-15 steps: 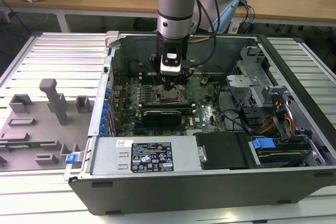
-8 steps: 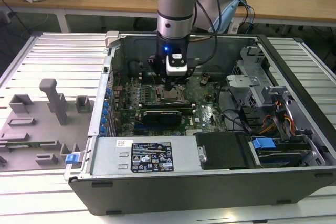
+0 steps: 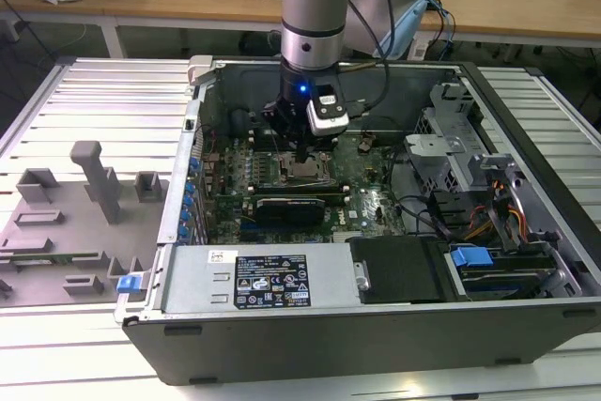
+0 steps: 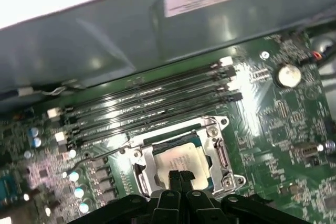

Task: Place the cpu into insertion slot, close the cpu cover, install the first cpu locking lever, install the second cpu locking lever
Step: 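Close the cpu cover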

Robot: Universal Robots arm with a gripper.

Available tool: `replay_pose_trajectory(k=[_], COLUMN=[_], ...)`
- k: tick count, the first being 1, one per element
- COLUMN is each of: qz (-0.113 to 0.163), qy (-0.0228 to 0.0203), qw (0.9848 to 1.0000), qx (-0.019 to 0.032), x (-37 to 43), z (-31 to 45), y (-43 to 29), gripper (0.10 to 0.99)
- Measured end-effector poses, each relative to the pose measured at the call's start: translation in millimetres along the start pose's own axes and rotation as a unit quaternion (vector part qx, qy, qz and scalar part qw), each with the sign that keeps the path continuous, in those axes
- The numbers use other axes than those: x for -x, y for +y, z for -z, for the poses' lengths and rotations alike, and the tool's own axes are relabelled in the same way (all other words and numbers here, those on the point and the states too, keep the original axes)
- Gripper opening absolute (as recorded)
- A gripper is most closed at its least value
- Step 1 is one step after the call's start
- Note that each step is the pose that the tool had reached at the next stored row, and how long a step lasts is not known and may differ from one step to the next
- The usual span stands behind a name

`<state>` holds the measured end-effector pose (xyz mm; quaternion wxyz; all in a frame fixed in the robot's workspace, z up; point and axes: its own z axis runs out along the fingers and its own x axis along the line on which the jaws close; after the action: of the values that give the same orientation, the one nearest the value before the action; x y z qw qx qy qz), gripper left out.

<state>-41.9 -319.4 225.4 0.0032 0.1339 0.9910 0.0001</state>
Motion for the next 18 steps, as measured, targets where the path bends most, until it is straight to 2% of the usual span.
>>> replay_pose_trajectory(k=[4, 7, 12, 13, 18], qz=[0.044, 0.075, 0.125, 0.136, 0.169], qy=[0.0, 0.0001, 0.0001, 0.0001, -0.0005], qw=[0.999, 0.9972, 0.9921, 0.9908, 0.9857], qx=[0.0003, 0.0005, 0.0008, 0.0009, 0.0012], x=[0.0, 0.0, 0.0, 0.0, 0.1], z=[-0.2, -0.5, -0.9, -1.0, -1.8], y=[0.0, 0.0, 0.0, -0.1, -2.2], gripper=[0.106, 0.106, 0.106, 0.106, 0.106])
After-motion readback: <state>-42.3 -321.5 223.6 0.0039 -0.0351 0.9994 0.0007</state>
